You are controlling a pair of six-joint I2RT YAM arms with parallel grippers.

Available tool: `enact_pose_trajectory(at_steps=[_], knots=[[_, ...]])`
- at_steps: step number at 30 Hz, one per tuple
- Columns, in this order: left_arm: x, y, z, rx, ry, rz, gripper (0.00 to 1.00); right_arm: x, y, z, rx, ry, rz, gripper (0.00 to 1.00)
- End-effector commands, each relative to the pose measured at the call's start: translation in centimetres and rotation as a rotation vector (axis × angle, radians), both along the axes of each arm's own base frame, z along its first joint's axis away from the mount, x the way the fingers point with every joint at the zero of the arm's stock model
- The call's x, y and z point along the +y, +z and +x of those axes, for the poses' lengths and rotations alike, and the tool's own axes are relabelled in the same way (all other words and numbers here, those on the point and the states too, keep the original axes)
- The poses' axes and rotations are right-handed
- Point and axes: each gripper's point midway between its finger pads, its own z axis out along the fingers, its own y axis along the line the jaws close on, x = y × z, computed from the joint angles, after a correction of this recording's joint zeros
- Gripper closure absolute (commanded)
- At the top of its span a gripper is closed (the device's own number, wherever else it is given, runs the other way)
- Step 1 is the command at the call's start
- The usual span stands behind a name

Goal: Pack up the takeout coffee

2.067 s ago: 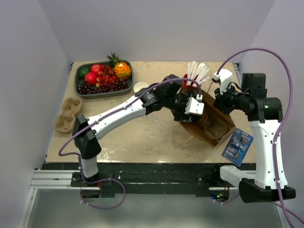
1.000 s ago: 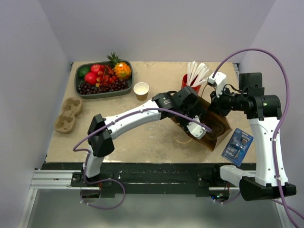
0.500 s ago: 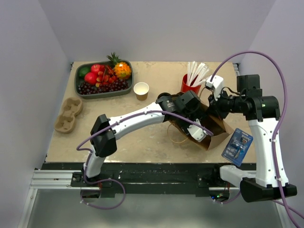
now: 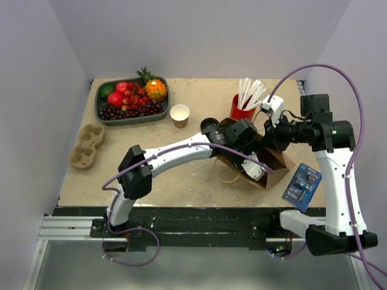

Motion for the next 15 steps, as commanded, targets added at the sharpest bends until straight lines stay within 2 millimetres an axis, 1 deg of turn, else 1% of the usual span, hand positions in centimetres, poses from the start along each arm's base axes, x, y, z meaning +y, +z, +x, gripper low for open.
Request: enact_pose_trajectory(at_steps=[1,4,7,11,15], knots=[[-1.7,2.4,1.3,-0.037,0.047,-0.129,1.00,1.5,1.3,-1.2,0.011,0.061,0.073,1.00],[-1.9,2.9,1.6,-0.036,0.062,-0.179,1.00,1.9,1.3,-2.1,0.037,0.083,0.097,1.00],[-1.8,1.8,1.5,-0.028,0.070,-0.175,1.00,2.1,1.8,-2.5,0.039,0.086,0.110,1.00],[-1.1,0.7,2.4,-0.038,0.120,-0.136,1.00,1.8,1.8,-2.8,0.033,0.108,0.085,1.00],[-0.5,0.5,2.9,-0.026,0.144,-0.137,1.00,1.7,1.5,-3.1,0.032,0.121,0.072,1.00]])
